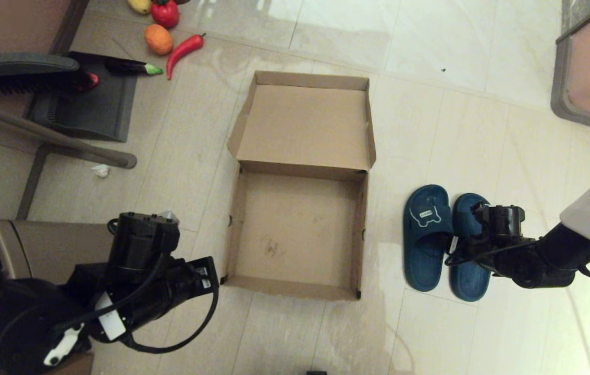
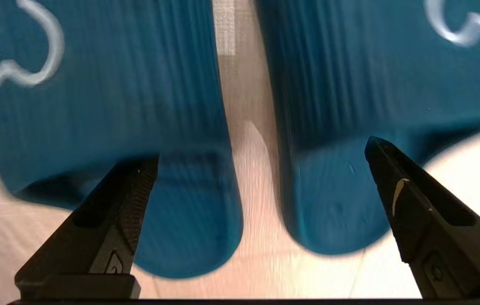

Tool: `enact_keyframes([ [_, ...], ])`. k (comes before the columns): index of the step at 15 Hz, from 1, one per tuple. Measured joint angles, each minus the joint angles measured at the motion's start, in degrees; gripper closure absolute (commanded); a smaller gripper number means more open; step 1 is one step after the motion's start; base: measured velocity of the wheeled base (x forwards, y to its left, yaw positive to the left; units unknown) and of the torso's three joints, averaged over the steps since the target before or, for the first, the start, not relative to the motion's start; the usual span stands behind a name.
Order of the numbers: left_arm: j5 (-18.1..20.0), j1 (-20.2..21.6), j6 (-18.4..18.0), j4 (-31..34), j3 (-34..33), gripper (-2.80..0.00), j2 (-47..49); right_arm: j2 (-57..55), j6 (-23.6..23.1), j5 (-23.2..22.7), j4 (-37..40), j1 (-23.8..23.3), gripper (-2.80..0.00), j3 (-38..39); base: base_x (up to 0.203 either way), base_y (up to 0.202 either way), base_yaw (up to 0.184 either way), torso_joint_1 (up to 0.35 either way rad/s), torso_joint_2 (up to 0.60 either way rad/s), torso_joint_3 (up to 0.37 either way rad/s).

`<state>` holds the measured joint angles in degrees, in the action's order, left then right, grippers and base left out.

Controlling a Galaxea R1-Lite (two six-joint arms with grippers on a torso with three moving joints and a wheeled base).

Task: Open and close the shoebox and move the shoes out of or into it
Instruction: Put the shoes into the shoe box

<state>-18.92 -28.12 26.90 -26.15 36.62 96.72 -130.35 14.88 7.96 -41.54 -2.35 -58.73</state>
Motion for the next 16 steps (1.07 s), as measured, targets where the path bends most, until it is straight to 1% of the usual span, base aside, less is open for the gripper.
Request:
enact_keyframes([
  [3,-0.18,0.16,-0.15,0.05,-0.95,0.00,-0.28,-3.47,-1.99,-5.21,-0.36,-1.37,-2.80,-4.64,0.000,0.000,0.000,0.000,0.00,0.000],
  [5,-0.32,0.18,-0.20,0.09,-1.74,0.00,-0.84,-5.31,-4.73,-6.40,-0.20,-2.04,-2.80,-7.50,0.000,0.000,0.000,0.000,0.00,0.000],
  [6,-0.34,0.18,-0.15,0.07,-2.16,0.00,-1.04,-6.07,-5.22,-6.42,0.17,-2.09,0.00,-9.13,0.000,0.000,0.000,0.000,0.00,0.000],
  [10,-0.34,0.10,-0.12,-0.04,-3.60,0.00,-1.41,-9.03,-5.68,-6.29,1.28,-2.20,0.00,-15.42,0.000,0.000,0.000,0.000,0.00,0.000],
  [14,-0.34,0.10,-0.17,-0.04,-3.74,0.00,-1.51,-9.67,-5.63,-4.99,-0.29,-2.22,0.00,-15.81,0.000,0.000,0.000,0.000,0.00,0.000],
  [16,-0.37,0.10,-0.17,-0.05,-3.74,0.00,-1.62,-9.24,-5.66,-4.27,-1.17,-2.22,0.00,-14.45,0.000,0.000,0.000,0.000,0.00,0.000],
])
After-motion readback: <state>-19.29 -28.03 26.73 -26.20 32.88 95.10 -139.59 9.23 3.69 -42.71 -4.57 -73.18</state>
